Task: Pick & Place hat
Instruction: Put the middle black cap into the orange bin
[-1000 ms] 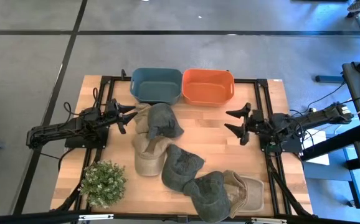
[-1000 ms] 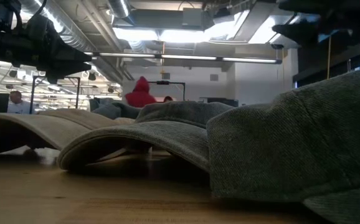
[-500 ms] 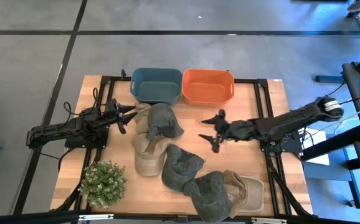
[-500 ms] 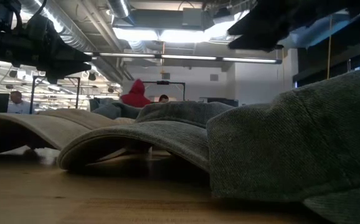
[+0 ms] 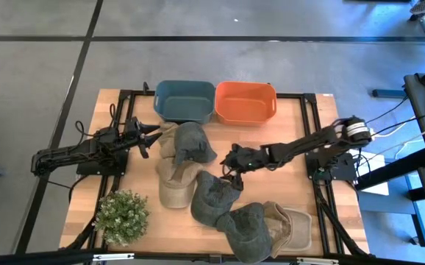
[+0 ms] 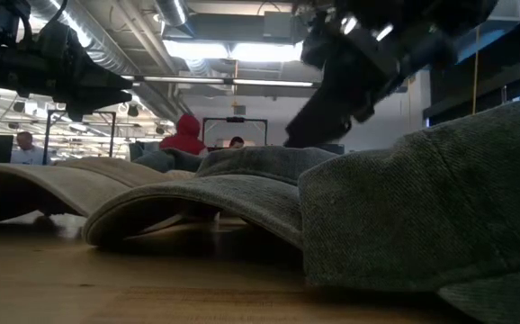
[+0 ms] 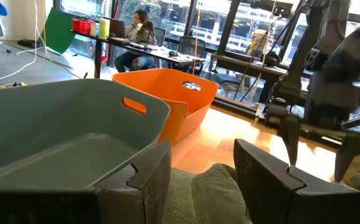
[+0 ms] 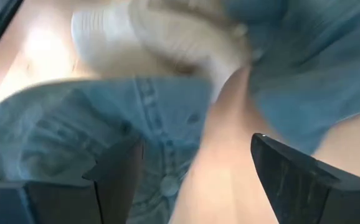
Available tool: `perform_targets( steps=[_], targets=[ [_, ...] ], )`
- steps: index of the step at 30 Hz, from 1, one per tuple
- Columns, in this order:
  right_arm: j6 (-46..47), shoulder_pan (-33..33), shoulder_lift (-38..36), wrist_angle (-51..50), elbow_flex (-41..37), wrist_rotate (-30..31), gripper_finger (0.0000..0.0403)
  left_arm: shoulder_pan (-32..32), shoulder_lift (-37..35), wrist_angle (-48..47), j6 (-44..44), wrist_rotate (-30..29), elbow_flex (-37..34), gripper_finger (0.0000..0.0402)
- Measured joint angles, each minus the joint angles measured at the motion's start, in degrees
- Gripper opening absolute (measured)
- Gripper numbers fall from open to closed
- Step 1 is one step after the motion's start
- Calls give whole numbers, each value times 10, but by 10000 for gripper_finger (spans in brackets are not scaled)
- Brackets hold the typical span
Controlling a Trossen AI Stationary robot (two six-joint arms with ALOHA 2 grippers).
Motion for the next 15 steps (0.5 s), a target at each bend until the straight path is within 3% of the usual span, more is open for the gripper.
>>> perform_targets(
  steps=[5, 15],
  targets=[
    [-6, -3, 49, -4, 11, -48, 296, 0, 0, 0, 0, 0, 0, 169],
    [-20, -2, 126, 5, 14, -28, 296, 0, 0, 0, 0, 0, 0, 169]
  ],
)
